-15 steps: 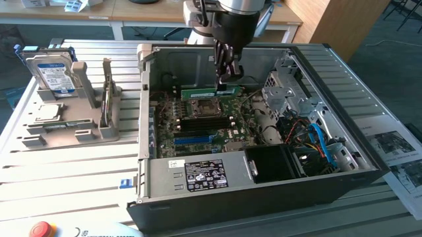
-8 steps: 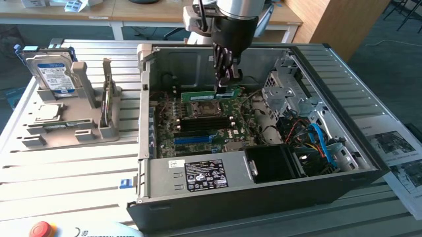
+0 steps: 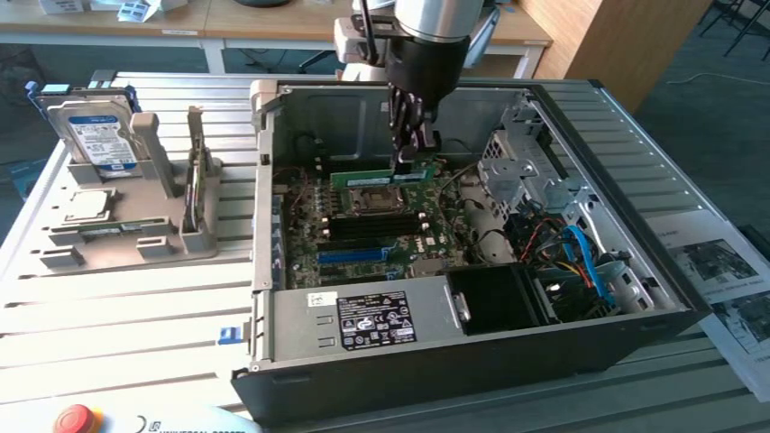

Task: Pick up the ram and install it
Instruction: 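Insert the ram into the slot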

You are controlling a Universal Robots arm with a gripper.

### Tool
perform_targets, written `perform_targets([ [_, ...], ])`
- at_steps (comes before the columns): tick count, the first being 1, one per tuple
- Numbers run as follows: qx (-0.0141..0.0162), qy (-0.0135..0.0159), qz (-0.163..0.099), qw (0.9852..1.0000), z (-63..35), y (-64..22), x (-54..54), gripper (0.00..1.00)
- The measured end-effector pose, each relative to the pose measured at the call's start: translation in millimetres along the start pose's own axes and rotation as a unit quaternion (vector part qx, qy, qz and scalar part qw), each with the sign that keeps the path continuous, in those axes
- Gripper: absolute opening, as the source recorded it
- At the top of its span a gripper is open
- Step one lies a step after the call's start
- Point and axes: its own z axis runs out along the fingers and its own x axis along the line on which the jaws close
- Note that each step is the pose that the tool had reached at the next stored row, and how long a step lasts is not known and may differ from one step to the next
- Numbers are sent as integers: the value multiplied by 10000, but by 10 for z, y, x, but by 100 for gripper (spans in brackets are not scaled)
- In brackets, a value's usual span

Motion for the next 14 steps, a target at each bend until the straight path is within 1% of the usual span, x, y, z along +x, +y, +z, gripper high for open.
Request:
perform_targets([
  [6,0,0,0,10000,56,-2,0,11],
  [14,1,0,0,10000,154,-5,-1,11],
])
